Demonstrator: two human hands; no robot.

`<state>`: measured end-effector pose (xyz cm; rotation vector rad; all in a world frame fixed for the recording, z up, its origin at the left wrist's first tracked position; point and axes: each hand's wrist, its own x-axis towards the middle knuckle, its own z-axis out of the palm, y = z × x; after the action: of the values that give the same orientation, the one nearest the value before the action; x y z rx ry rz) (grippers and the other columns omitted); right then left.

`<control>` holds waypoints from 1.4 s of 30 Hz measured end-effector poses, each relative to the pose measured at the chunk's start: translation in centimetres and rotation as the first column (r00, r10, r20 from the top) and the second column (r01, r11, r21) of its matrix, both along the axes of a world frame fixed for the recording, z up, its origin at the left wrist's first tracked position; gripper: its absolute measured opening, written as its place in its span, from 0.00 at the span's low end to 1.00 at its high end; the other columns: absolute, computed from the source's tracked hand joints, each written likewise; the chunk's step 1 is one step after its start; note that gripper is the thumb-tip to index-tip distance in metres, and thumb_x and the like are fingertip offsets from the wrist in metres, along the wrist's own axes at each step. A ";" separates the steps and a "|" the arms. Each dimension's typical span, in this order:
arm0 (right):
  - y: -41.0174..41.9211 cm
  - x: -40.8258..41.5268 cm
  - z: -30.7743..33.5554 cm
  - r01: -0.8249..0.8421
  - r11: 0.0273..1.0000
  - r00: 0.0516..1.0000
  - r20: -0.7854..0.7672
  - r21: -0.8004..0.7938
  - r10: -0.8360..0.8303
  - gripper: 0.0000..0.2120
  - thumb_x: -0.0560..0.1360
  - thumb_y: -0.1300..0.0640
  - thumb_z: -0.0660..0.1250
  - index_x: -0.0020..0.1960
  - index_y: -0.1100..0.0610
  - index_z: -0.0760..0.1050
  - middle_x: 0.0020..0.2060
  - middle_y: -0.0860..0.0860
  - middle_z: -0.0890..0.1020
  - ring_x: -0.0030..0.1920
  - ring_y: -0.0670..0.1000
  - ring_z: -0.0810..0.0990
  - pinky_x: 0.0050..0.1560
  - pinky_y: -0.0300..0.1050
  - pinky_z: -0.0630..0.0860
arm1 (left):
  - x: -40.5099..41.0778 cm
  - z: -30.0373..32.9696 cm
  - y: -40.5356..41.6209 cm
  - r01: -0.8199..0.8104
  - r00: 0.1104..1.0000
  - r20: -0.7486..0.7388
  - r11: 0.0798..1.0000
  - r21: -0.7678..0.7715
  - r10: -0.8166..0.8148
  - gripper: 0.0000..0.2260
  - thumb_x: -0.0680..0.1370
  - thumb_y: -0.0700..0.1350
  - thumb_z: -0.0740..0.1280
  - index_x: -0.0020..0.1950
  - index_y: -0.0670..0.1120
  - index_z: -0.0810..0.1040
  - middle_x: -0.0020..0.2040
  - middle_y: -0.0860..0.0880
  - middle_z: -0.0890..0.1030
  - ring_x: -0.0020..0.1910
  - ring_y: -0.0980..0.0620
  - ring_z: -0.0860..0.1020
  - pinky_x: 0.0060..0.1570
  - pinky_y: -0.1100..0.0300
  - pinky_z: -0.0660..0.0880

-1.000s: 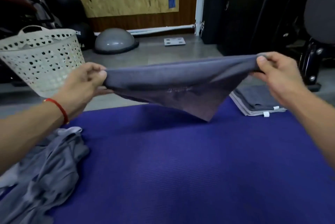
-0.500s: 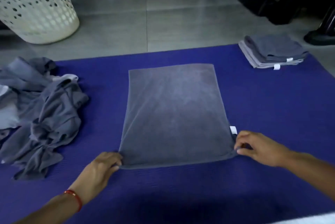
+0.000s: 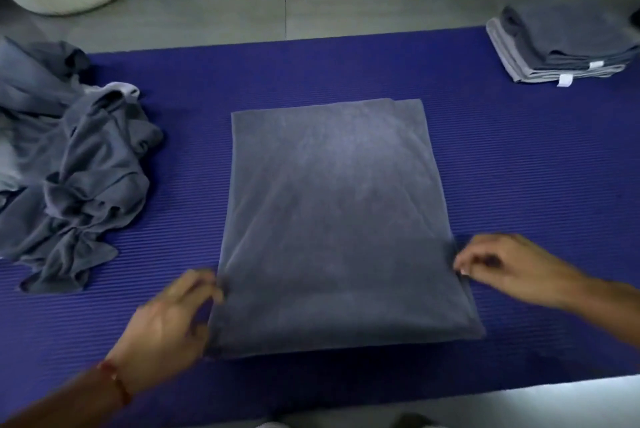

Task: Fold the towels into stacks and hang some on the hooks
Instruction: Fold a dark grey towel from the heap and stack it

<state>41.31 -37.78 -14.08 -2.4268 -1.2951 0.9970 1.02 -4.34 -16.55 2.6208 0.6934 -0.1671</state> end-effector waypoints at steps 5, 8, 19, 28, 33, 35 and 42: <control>9.9 7.6 -2.1 0.317 0.942 0.925 0.185 0.110 -0.333 0.12 0.80 0.54 0.66 0.61 0.56 0.80 0.55 0.51 0.84 0.56 0.55 0.82 0.60 0.49 0.76 | 13.4 -1.4 9.6 -0.366 0.931 -0.015 0.928 -0.069 0.366 0.20 0.74 0.40 0.72 0.66 0.41 0.77 0.60 0.41 0.78 0.57 0.38 0.79 0.60 0.49 0.73; 15.1 11.5 -3.8 0.475 0.880 0.858 0.227 -0.011 -0.460 0.24 0.81 0.49 0.65 0.71 0.62 0.70 0.68 0.61 0.75 0.67 0.63 0.74 0.66 0.52 0.72 | 20.4 -2.2 13.8 -0.583 0.809 -0.054 0.789 -0.193 0.585 0.27 0.75 0.51 0.71 0.71 0.41 0.74 0.63 0.40 0.80 0.63 0.40 0.77 0.66 0.50 0.73; 23.7 13.7 -5.9 0.803 0.518 0.558 -0.070 0.295 -0.827 0.15 0.73 0.42 0.70 0.36 0.51 0.77 0.45 0.49 0.84 0.52 0.54 0.82 0.55 0.50 0.79 | 27.1 -3.2 17.7 -0.674 0.657 0.152 0.666 -0.321 0.738 0.06 0.75 0.48 0.75 0.46 0.50 0.79 0.47 0.50 0.80 0.46 0.52 0.77 0.54 0.58 0.77; 23.5 16.0 -6.0 0.840 0.473 0.531 -0.228 0.264 -0.816 0.11 0.77 0.52 0.72 0.57 0.54 0.80 0.51 0.50 0.82 0.51 0.51 0.82 0.56 0.47 0.80 | 26.3 -2.4 20.1 -0.645 0.652 0.166 0.656 -0.393 0.740 0.08 0.72 0.40 0.73 0.43 0.51 0.77 0.37 0.51 0.81 0.38 0.51 0.79 0.52 0.46 0.83; 23.2 17.0 -5.0 0.780 0.520 0.572 -0.062 0.347 -0.818 0.09 0.81 0.51 0.63 0.50 0.54 0.80 0.46 0.52 0.81 0.46 0.52 0.78 0.45 0.42 0.70 | 25.1 -2.3 21.2 -0.612 0.638 0.268 0.687 -0.392 0.722 0.09 0.70 0.42 0.73 0.42 0.53 0.76 0.37 0.52 0.80 0.41 0.50 0.80 0.52 0.42 0.82; 23.2 17.4 -5.1 0.772 0.528 0.562 0.008 0.354 -0.827 0.13 0.83 0.51 0.60 0.50 0.57 0.79 0.47 0.55 0.80 0.45 0.54 0.78 0.44 0.43 0.70 | 25.4 -2.3 21.7 -0.638 0.619 0.298 0.686 -0.349 0.727 0.10 0.69 0.43 0.73 0.40 0.54 0.74 0.35 0.54 0.79 0.38 0.53 0.79 0.51 0.50 0.83; 22.8 14.9 -7.8 0.672 0.606 0.629 0.104 0.426 -0.770 0.23 0.83 0.47 0.61 0.70 0.61 0.68 0.66 0.60 0.76 0.62 0.61 0.78 0.62 0.53 0.74 | 26.1 -2.3 19.5 -0.647 0.735 0.280 0.763 0.014 0.618 0.08 0.77 0.40 0.63 0.56 0.44 0.75 0.51 0.42 0.81 0.51 0.41 0.78 0.52 0.52 0.75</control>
<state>56.23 -14.98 -21.86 -2.4675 -0.3382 0.1667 27.16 15.18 -18.87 2.2715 1.4794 0.4268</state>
